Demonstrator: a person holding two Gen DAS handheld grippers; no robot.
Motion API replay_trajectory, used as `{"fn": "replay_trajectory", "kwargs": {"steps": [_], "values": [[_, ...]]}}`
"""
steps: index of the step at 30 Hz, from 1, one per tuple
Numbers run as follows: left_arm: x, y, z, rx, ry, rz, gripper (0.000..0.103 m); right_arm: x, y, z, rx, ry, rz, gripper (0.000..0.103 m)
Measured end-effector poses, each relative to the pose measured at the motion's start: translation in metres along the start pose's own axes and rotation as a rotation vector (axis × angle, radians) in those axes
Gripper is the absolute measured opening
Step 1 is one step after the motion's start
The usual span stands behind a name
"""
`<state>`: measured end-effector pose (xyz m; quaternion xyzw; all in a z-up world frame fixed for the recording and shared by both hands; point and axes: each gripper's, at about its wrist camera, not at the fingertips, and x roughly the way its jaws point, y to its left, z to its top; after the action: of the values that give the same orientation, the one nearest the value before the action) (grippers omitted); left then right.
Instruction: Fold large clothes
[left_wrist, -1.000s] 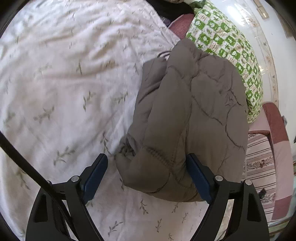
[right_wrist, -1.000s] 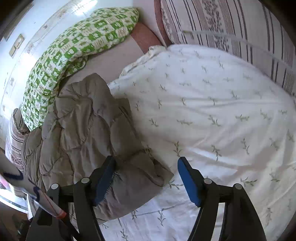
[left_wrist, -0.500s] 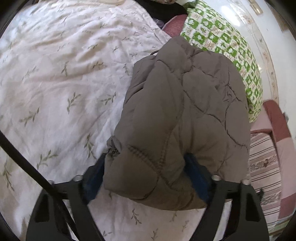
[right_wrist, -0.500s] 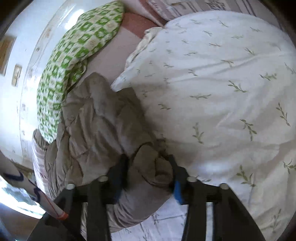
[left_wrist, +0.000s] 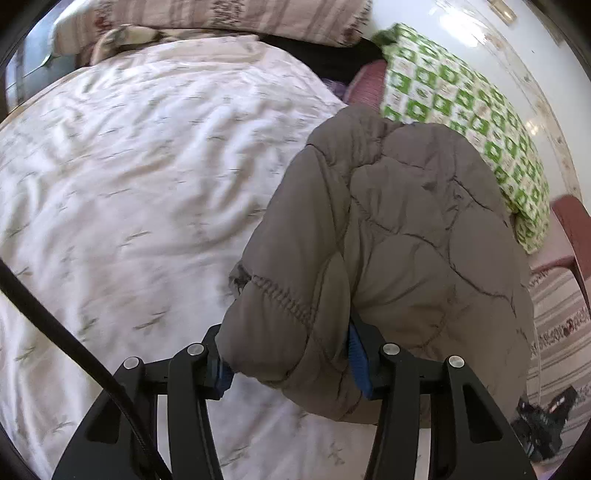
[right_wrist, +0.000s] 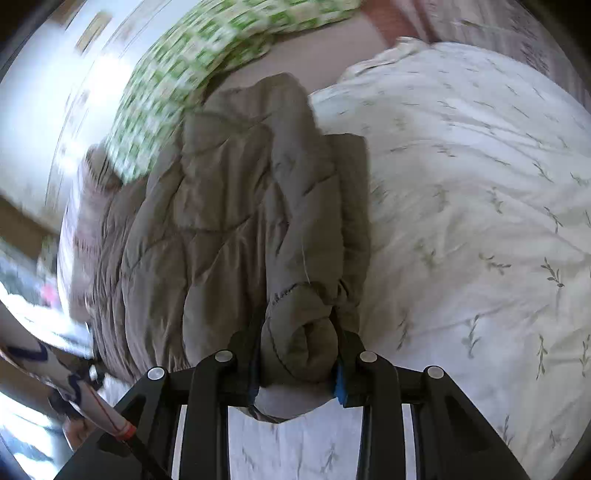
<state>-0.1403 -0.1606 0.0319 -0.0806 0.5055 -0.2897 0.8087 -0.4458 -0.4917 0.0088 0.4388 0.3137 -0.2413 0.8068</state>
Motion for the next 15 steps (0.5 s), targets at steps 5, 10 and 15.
{"fn": "replay_trajectory", "kwargs": {"steps": [5,10,15], "values": [[-0.010,0.005,-0.009,0.011,-0.004,0.002,0.051,-0.007,-0.013,0.007,0.034,-0.008,-0.024,0.030],[-0.026,0.001,-0.007,0.032,-0.086,0.071,0.059,-0.013,-0.031,0.017,0.155,0.010,0.019,0.048],[-0.055,-0.020,-0.006,0.138,-0.278,0.186,0.064,-0.054,-0.021,0.028,0.139,-0.158,-0.084,0.049]]}}
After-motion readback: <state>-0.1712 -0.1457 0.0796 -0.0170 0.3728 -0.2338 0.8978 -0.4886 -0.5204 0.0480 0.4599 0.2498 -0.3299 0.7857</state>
